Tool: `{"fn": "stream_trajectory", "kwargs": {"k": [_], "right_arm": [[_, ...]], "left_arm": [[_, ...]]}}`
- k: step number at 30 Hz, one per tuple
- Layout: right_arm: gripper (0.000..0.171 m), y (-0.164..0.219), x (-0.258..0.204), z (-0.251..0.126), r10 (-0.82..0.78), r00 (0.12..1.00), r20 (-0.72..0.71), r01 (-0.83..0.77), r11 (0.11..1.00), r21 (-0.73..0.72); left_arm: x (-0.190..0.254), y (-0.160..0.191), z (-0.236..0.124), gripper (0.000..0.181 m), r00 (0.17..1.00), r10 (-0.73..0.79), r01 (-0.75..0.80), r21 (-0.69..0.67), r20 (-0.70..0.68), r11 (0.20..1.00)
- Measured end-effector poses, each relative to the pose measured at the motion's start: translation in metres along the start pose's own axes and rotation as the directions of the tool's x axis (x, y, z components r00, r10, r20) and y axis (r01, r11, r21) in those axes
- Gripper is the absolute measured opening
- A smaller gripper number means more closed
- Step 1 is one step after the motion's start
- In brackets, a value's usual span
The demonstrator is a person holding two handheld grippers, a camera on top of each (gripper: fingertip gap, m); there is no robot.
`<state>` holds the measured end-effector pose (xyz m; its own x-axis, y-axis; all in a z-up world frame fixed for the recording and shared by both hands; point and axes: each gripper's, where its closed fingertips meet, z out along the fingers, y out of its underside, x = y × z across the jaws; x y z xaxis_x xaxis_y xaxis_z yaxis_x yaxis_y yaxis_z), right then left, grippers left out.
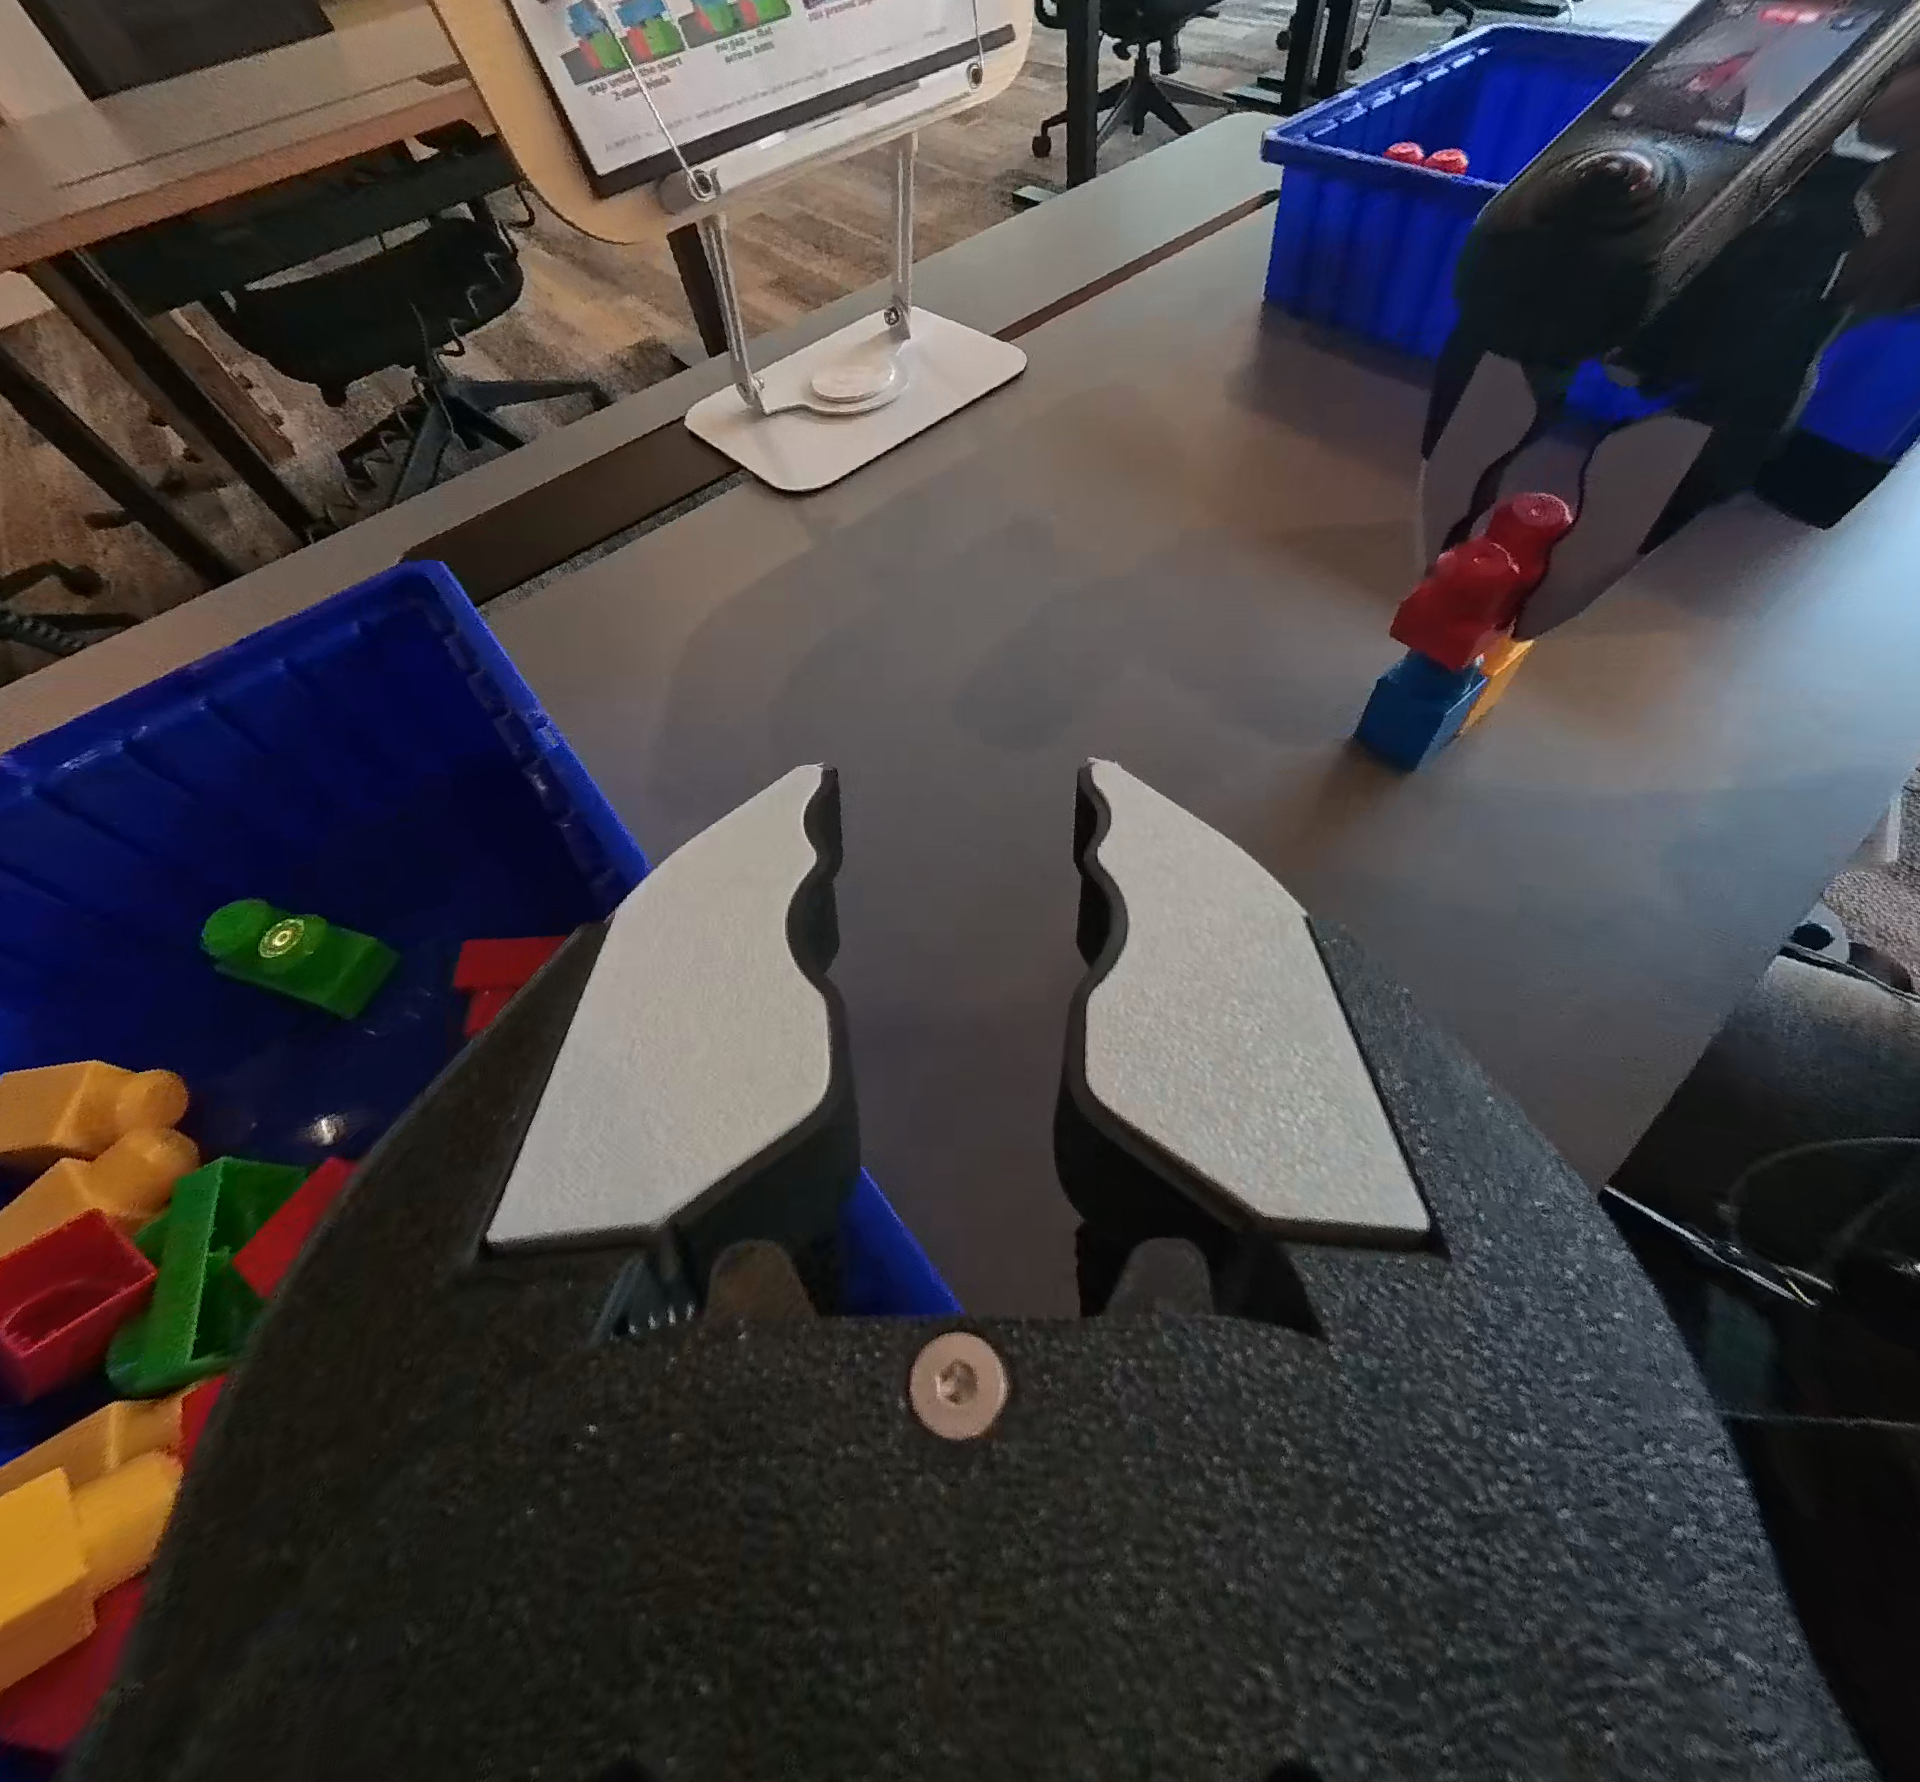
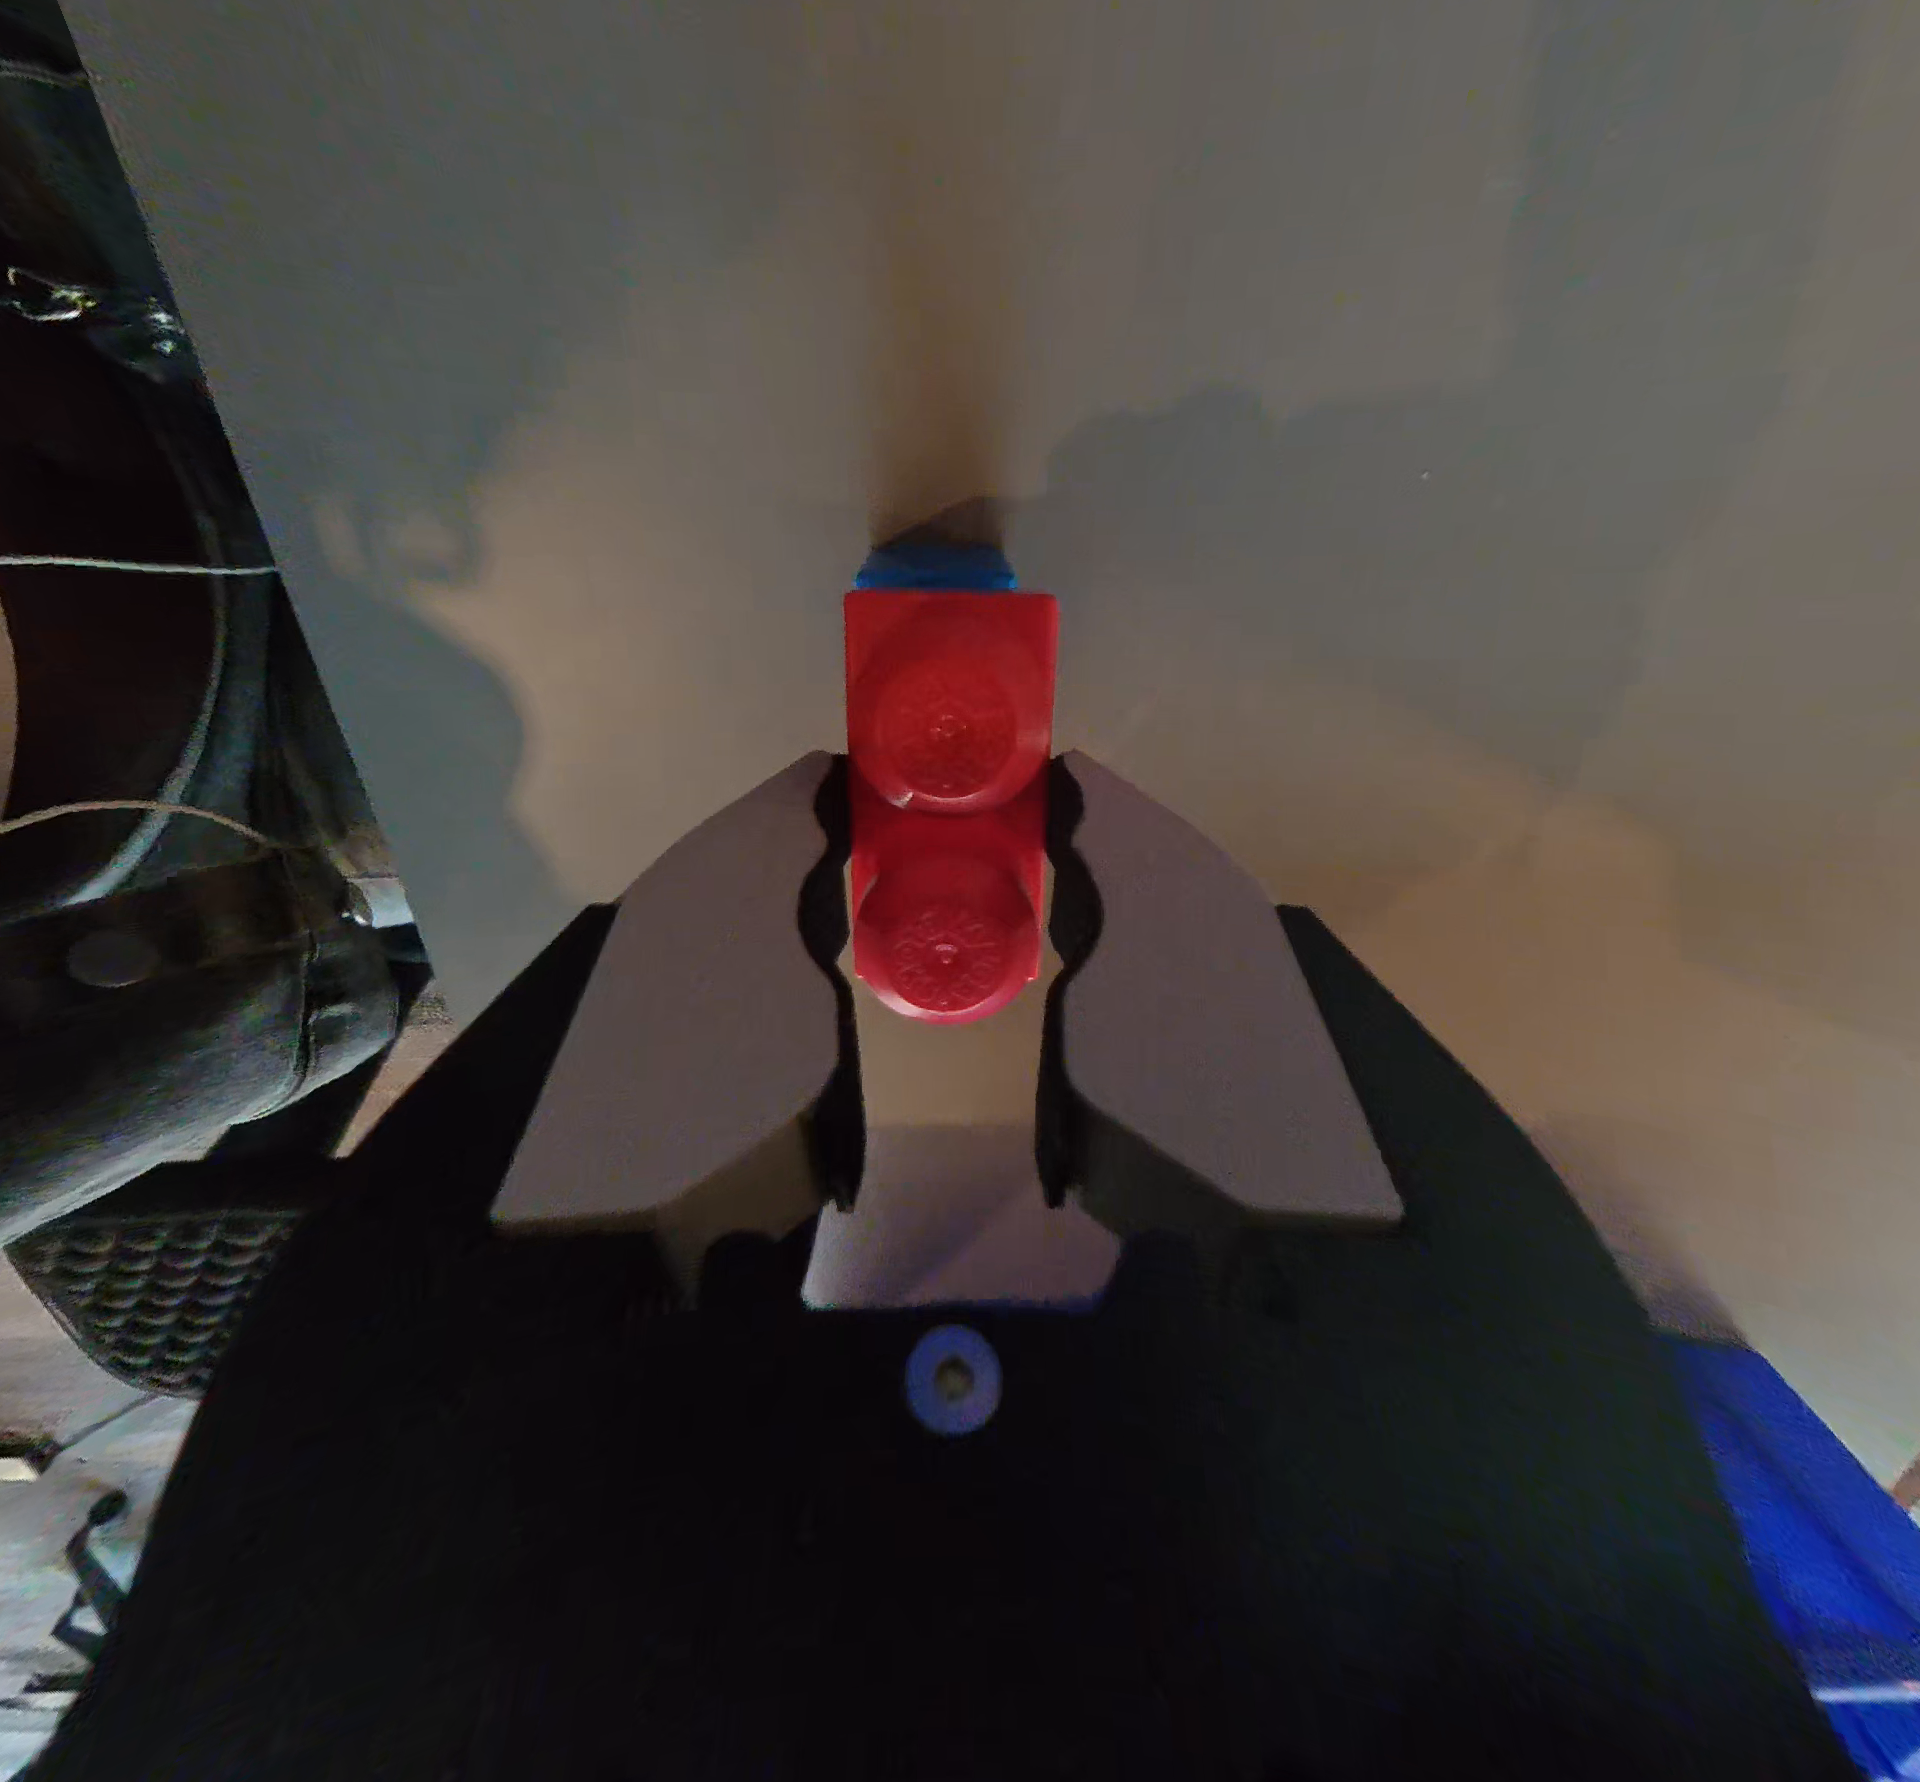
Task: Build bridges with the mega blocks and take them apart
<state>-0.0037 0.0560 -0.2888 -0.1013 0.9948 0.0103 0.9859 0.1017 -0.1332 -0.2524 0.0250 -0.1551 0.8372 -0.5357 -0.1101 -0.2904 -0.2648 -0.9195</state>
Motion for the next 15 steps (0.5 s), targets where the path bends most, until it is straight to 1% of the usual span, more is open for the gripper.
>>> {"fn": "stream_trajectory", "kwargs": {"k": [8,15], "right_arm": [[0.034,0.002,-0.002,0.01,0.014,1.0,0.015,-0.015,1.0,0.017],[0.034,0.005,-0.004,0.018,0.009,1.0,0.02,-0.009,1.0,0.004]], "left_arm": [[-0.003,0.001,-0.001,0.042,1.0,0.0,0.0,-0.001,0.005,1.0],[0.0,0.004,0.003,0.042,1.0,0.018,-0.019,-0.024,-0.004,1.0]]}}
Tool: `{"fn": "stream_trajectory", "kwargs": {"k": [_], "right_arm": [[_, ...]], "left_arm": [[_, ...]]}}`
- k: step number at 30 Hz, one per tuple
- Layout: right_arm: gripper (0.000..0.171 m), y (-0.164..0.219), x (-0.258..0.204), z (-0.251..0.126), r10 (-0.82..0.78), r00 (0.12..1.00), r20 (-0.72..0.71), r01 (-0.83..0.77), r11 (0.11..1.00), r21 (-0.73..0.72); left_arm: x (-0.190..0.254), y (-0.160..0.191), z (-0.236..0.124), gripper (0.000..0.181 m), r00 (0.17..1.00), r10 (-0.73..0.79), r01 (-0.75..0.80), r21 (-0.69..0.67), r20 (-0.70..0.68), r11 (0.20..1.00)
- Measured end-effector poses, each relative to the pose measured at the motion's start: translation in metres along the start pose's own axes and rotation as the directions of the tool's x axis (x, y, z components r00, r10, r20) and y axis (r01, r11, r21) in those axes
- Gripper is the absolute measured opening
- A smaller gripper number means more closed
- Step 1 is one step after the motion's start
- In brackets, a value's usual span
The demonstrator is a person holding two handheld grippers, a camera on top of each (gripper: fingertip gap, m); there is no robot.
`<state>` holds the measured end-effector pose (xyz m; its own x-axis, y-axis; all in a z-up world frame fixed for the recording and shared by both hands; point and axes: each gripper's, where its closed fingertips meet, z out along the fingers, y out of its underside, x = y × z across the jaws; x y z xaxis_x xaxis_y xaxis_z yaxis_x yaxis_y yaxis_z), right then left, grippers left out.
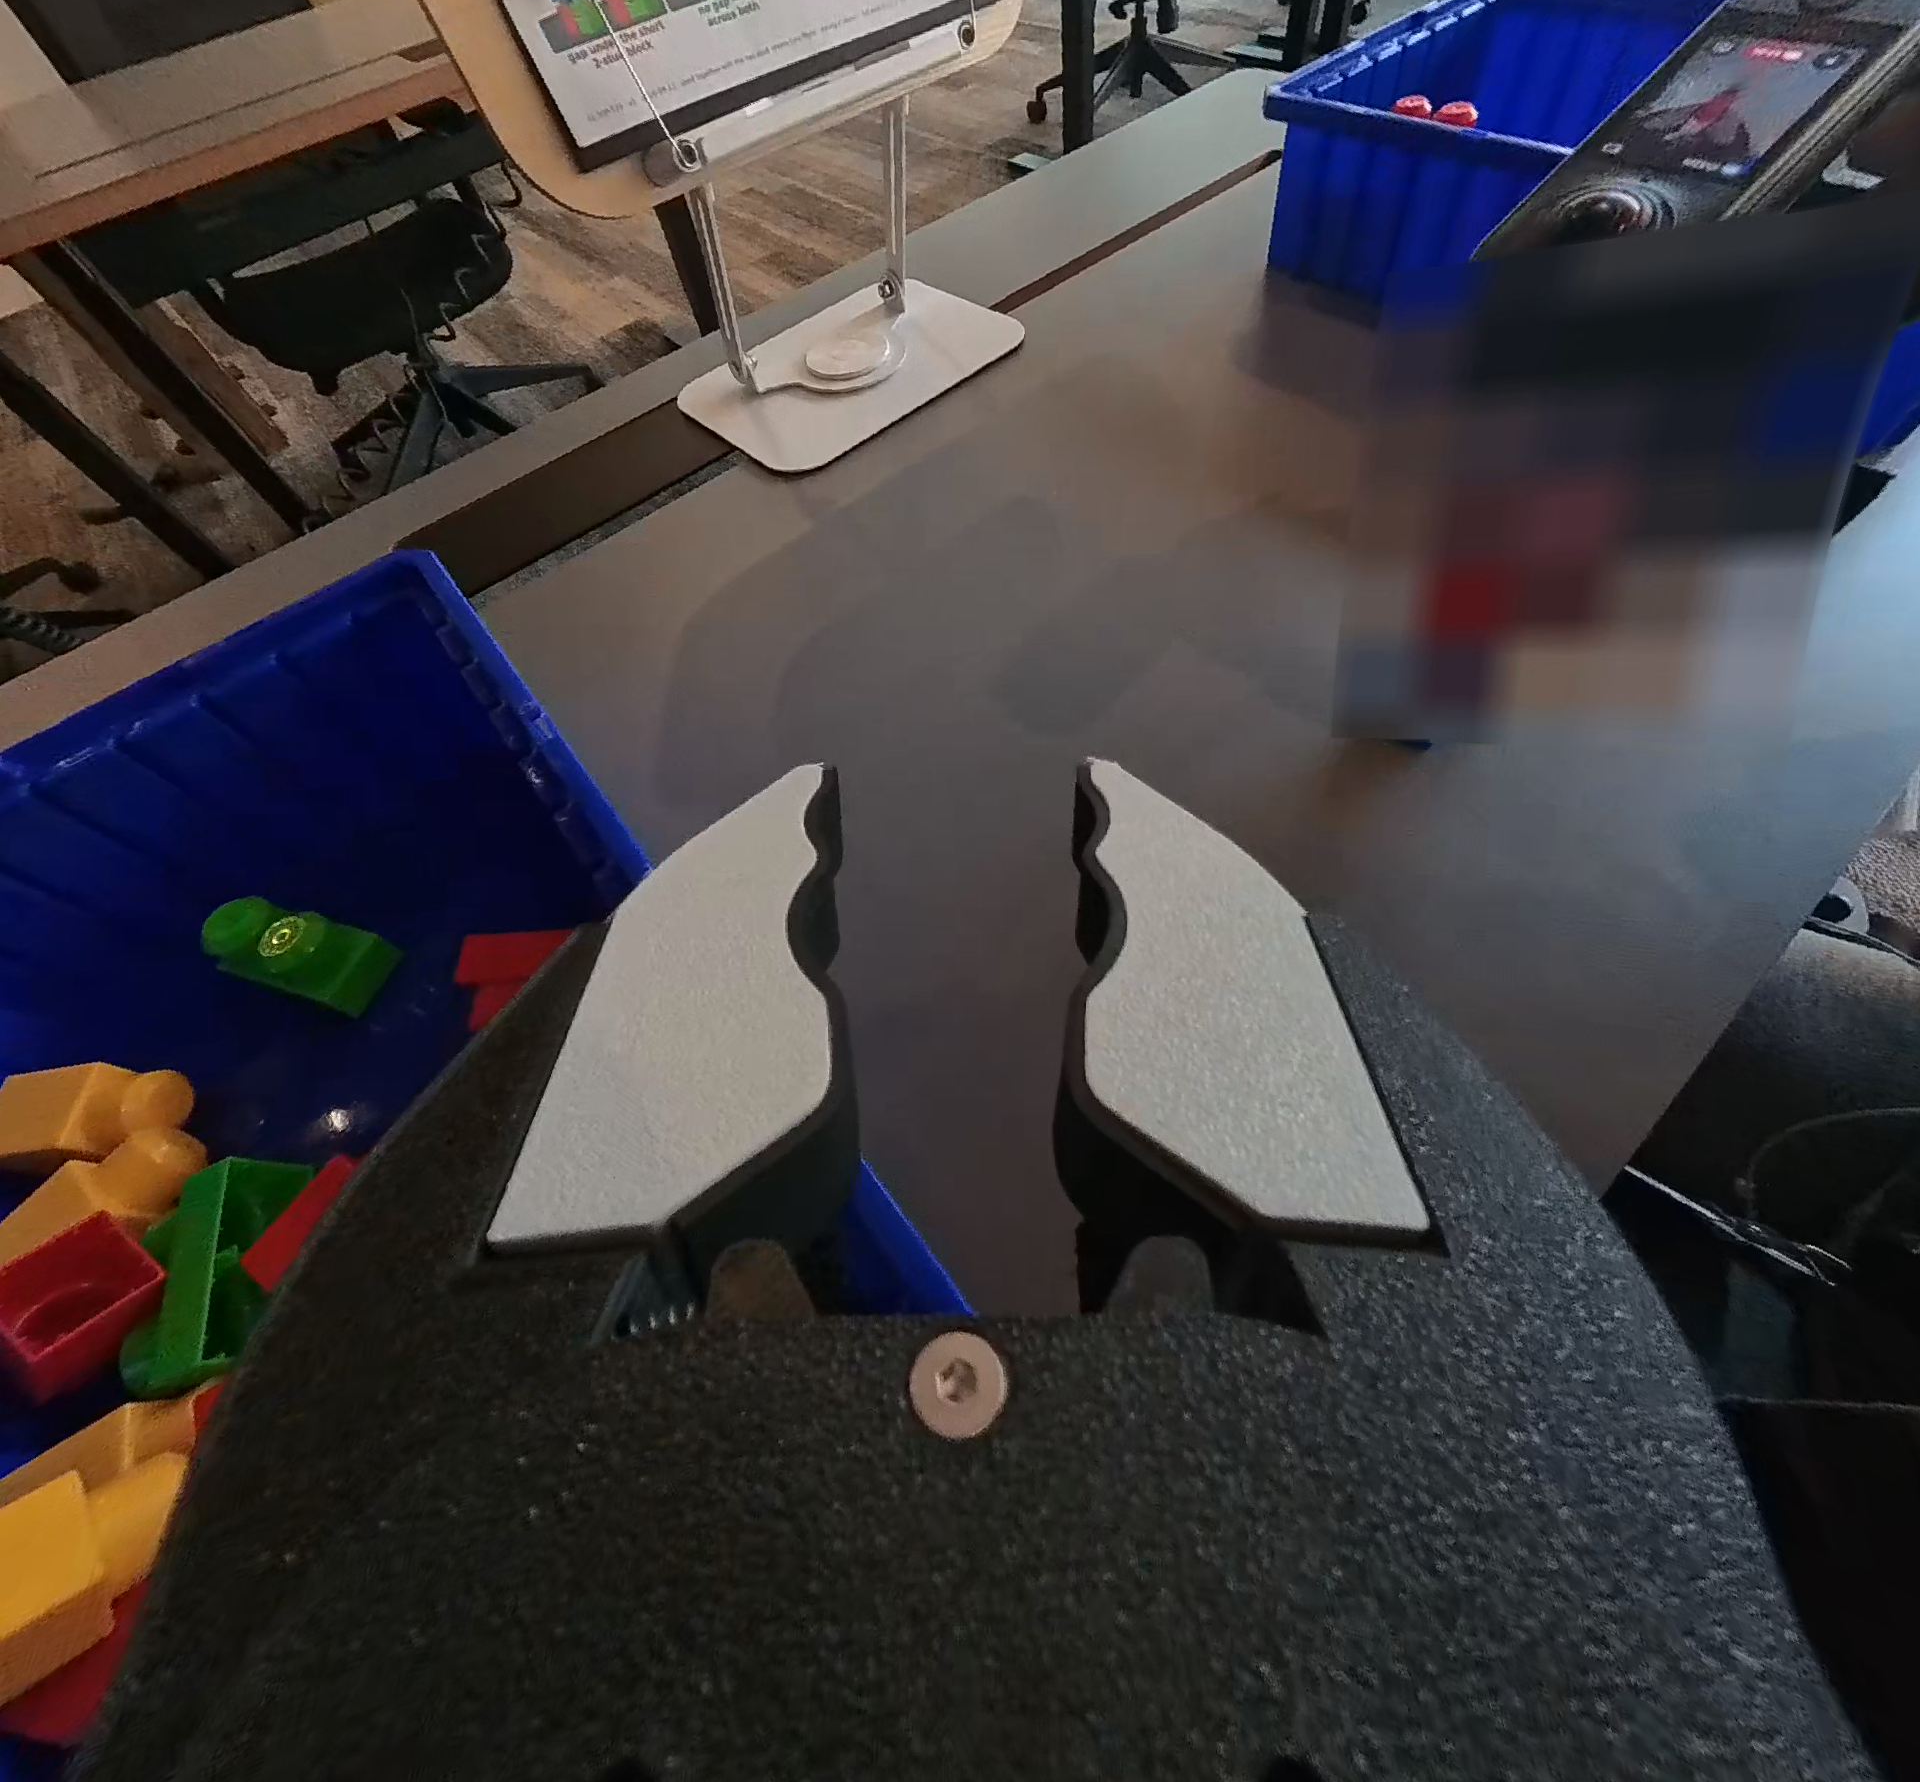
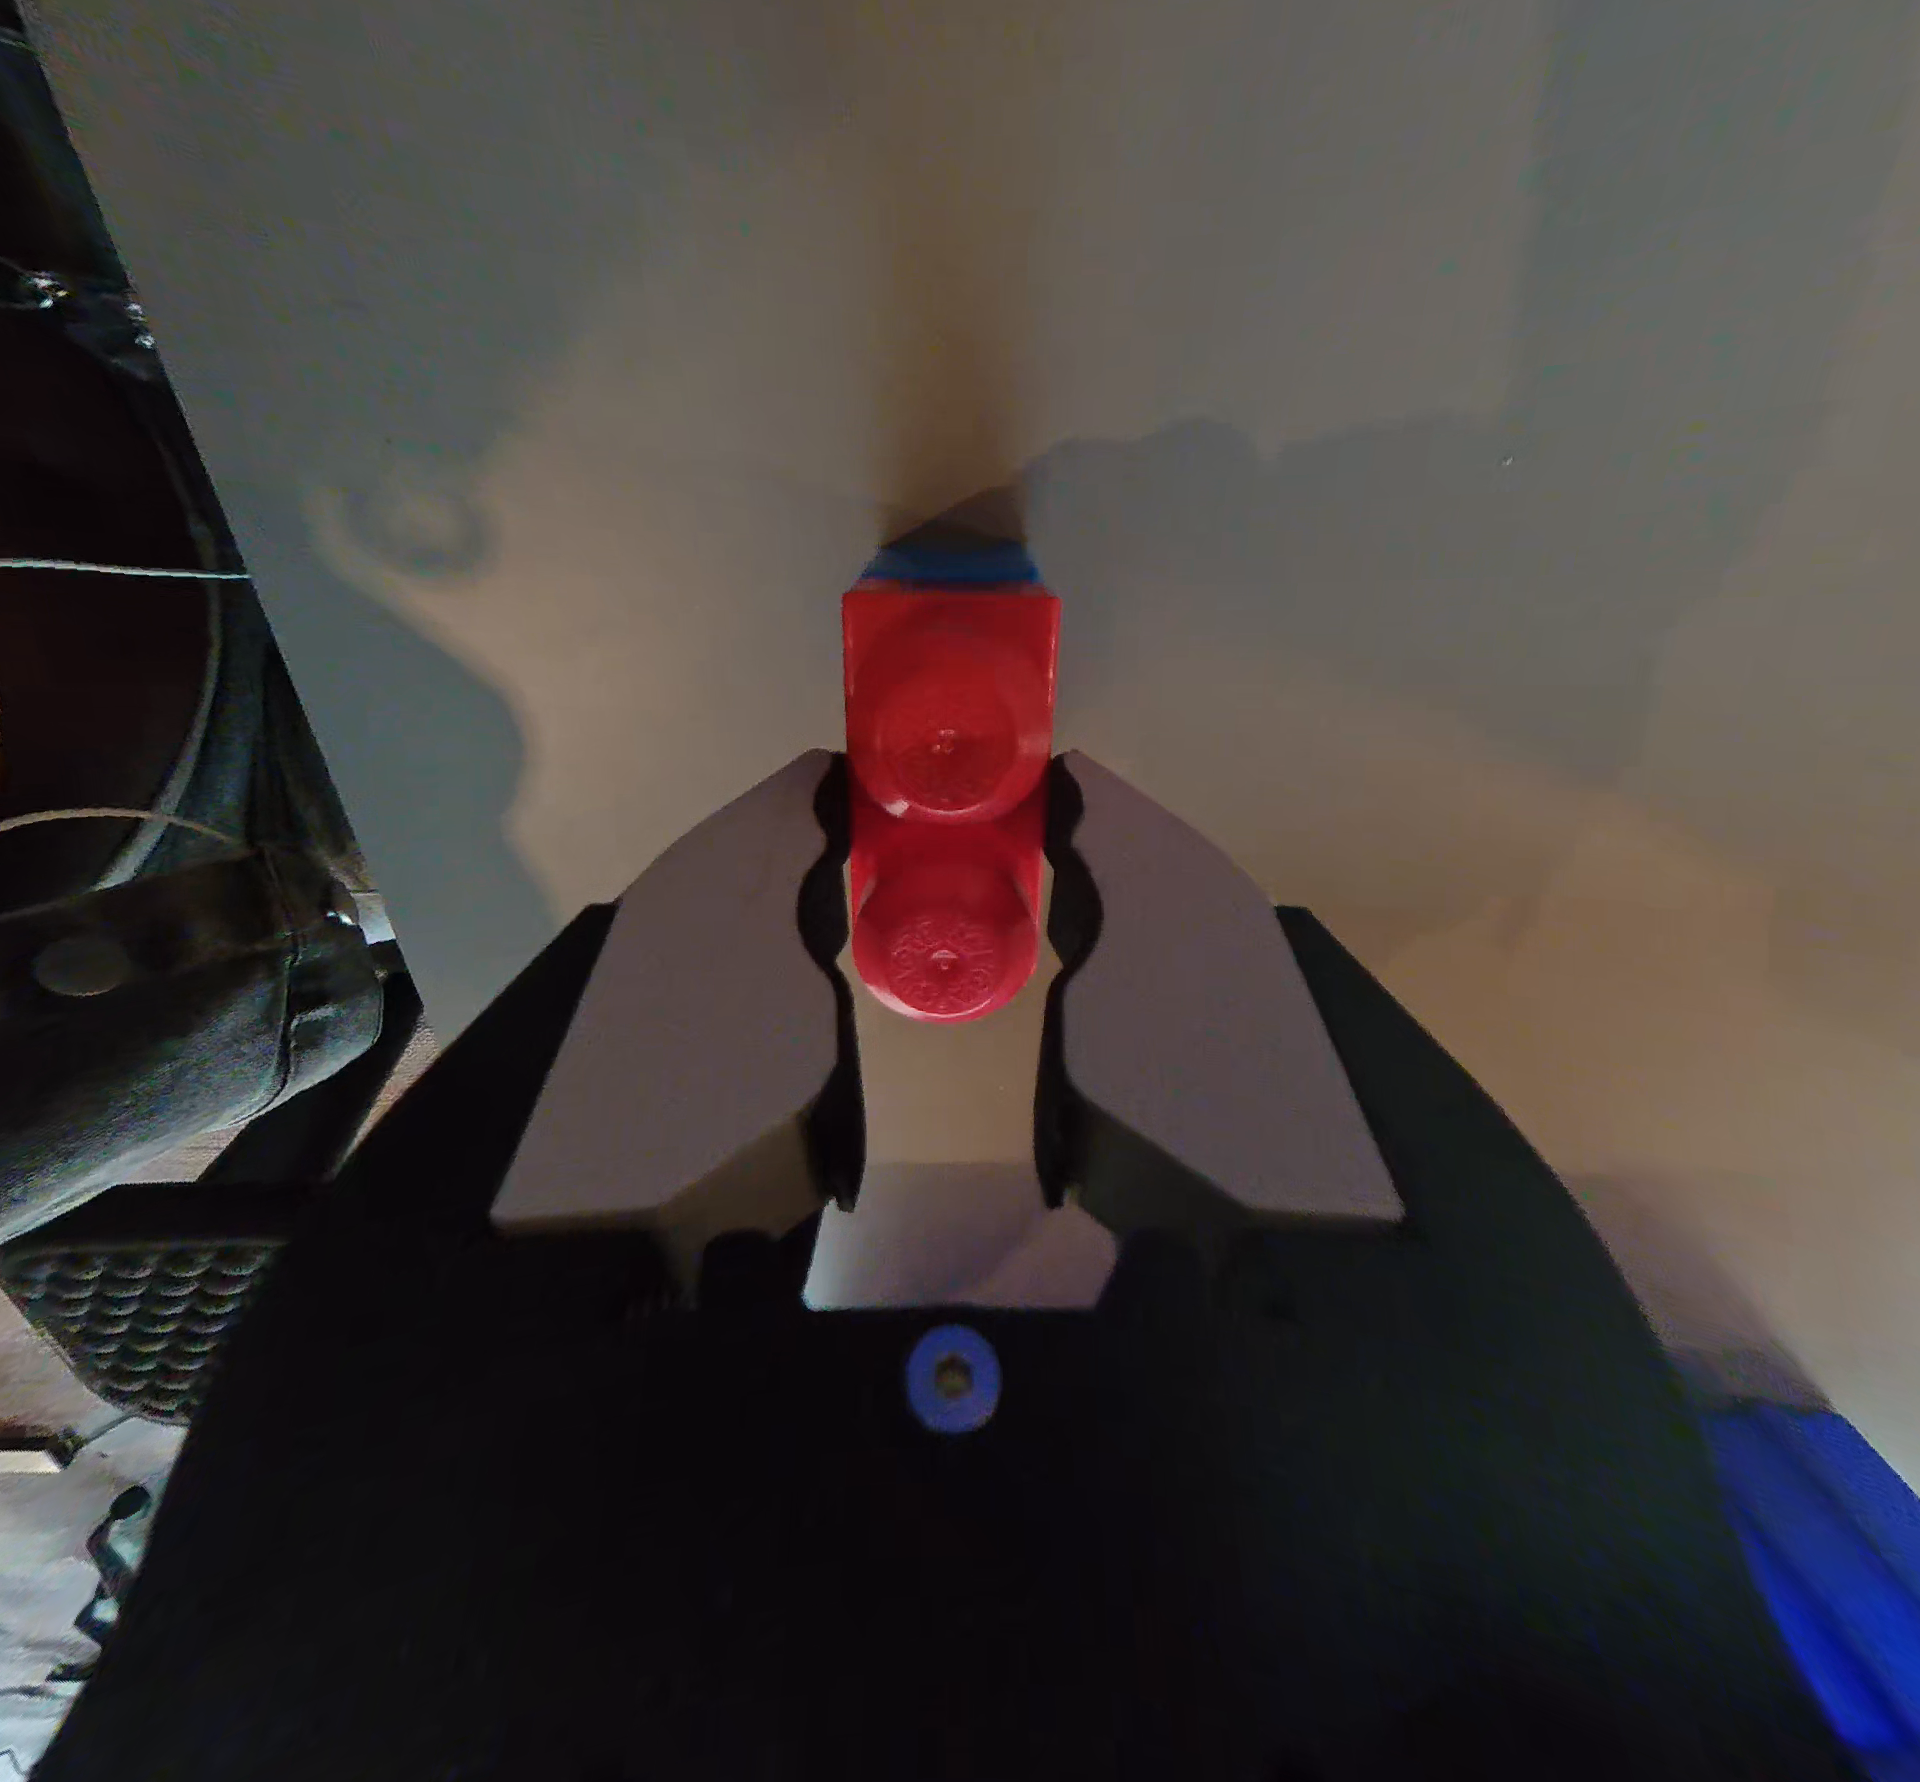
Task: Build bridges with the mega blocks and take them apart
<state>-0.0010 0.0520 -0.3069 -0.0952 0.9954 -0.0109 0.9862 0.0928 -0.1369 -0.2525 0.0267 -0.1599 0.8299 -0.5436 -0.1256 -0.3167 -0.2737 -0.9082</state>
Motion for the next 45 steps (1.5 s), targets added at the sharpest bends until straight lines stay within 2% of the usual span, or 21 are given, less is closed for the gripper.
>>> {"fn": "stream_trajectory", "kwargs": {"k": [18,35,40,45], "right_arm": [[0.035,0.005,0.0,0.007,-0.016,1.0,-0.003,0.015,0.988,-0.154],[0.036,0.008,0.0,0.019,-0.001,1.0,0.007,0.002,0.984,-0.178],[0.036,0.006,0.0,0.02,0.008,1.0,-0.004,-0.008,0.993,-0.118],[0.036,0.006,-0.001,0.019,-0.001,1.0,0.004,0.002,0.992,-0.13]], "left_arm": [[0.008,0.005,0.014,0.042,0.999,0.015,-0.016,-0.029,-0.041,0.999],[0.018,0.012,0.028,0.042,0.995,0.004,-0.01,-0.063,-0.104,0.998],[0.021,0.008,0.023,0.042,0.995,0.024,-0.03,-0.057,-0.101,0.998],[0.024,0.003,0.017,0.042,0.995,0.036,-0.04,-0.044,-0.098,0.998]]}}
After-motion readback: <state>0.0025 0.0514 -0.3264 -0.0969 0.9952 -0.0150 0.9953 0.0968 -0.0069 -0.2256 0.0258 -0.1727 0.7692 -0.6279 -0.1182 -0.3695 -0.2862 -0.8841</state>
